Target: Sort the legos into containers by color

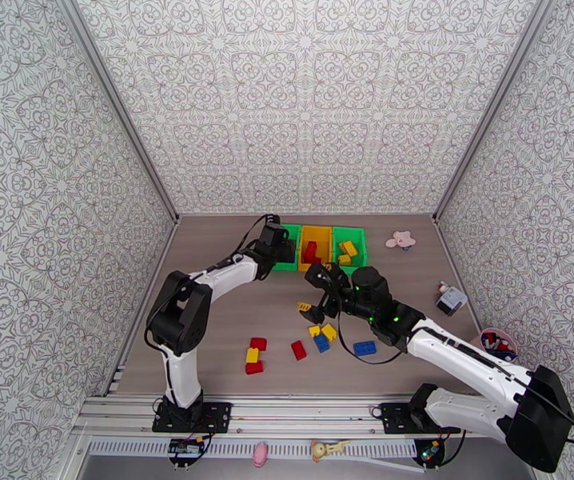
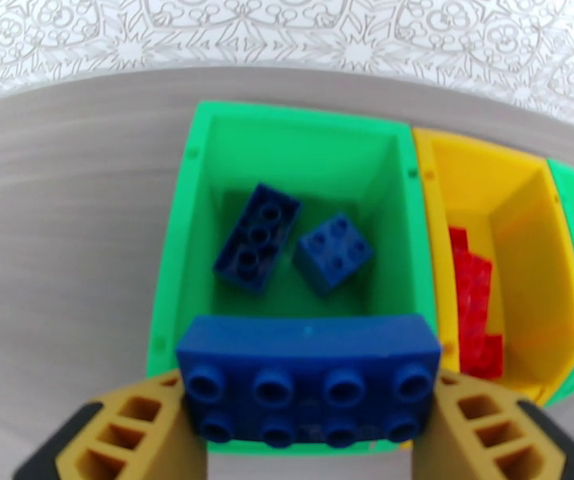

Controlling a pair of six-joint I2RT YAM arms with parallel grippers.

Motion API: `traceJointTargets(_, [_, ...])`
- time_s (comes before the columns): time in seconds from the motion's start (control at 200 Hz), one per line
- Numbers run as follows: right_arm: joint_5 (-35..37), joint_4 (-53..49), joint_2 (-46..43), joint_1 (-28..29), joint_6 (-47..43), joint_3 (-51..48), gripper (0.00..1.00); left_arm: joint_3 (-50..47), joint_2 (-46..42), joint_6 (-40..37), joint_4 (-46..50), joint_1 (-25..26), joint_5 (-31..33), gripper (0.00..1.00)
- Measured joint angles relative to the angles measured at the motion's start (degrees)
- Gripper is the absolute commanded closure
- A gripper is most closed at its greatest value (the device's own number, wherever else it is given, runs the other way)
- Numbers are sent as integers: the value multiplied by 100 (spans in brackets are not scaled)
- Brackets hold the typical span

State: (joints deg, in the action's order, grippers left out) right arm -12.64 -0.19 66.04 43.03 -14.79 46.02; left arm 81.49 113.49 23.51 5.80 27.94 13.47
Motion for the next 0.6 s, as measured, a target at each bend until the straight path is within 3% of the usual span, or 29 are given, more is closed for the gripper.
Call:
traceJointTargets(0.38, [28,-267,-68,0,2,0,0,990,732,42,319,-48,-24,35])
traceJointTargets(0.6, [70,-293,-157,0,2,0,0,981,710,79,358,-122,-127,19])
